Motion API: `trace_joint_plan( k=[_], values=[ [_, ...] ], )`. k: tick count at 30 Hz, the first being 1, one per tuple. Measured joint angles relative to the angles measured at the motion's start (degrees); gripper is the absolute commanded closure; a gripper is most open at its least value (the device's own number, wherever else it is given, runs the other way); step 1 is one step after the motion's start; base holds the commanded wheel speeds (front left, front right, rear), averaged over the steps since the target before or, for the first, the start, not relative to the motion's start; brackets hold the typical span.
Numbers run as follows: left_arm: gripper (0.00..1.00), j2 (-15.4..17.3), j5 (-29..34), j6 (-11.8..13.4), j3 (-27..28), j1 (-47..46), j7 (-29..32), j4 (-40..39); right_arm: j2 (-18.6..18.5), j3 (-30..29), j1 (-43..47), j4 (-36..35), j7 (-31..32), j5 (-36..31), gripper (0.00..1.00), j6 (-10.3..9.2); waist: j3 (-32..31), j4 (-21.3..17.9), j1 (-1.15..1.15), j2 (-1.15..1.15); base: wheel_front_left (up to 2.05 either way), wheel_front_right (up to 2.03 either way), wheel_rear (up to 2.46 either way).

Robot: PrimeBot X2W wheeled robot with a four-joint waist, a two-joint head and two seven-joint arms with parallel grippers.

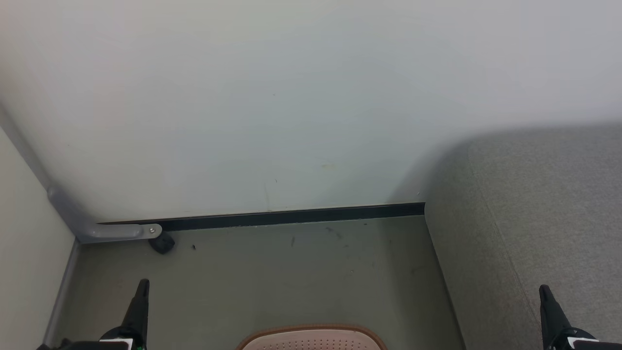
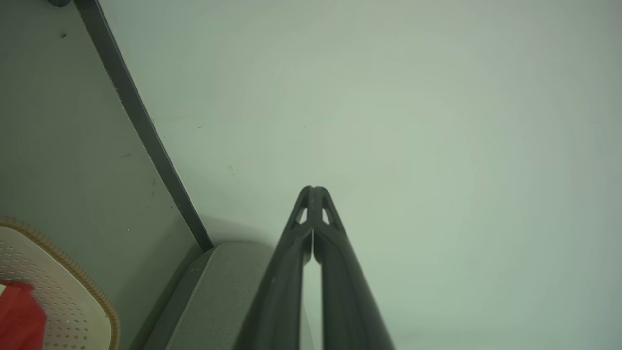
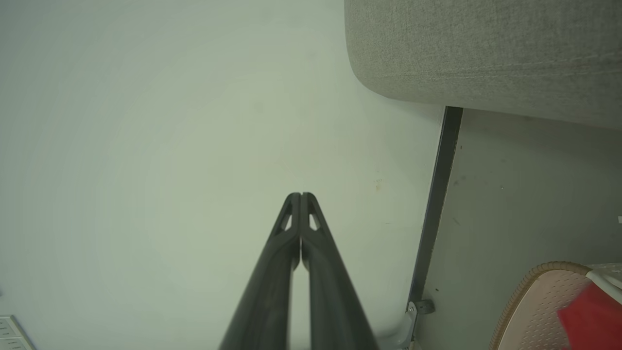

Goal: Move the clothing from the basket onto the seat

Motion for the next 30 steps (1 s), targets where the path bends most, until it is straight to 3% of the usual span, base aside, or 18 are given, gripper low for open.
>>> trace_joint_plan(
  k=[7, 8, 30],
  values=[
    [1.00, 0.0, 0.0, 0.0, 0.0, 0.0, 0.0, 0.0, 0.0, 0.0, 0.0, 0.0, 0.0, 0.0, 1.00, 0.00, 0.0, 0.0, 0.00, 0.00, 0.00, 0.00, 0.00],
    [0.00, -0.1, 0.0, 0.0, 0.0, 0.0, 0.0, 0.4, 0.1, 0.0, 0.1, 0.3, 0.0, 0.0, 0.00, -0.01, 0.0, 0.0, 0.00, 0.00, 0.00, 0.00, 0.00],
    [0.00, -0.5, 0.3, 0.1, 0.2, 2.2, -1.9, 1.0, 0.9, 3.1, 1.9, 1.1, -3.6, 0.2, 0.00, -0.10, 0.1, 0.0, 0.00, 0.00, 0.00, 0.00, 0.00]
  ],
)
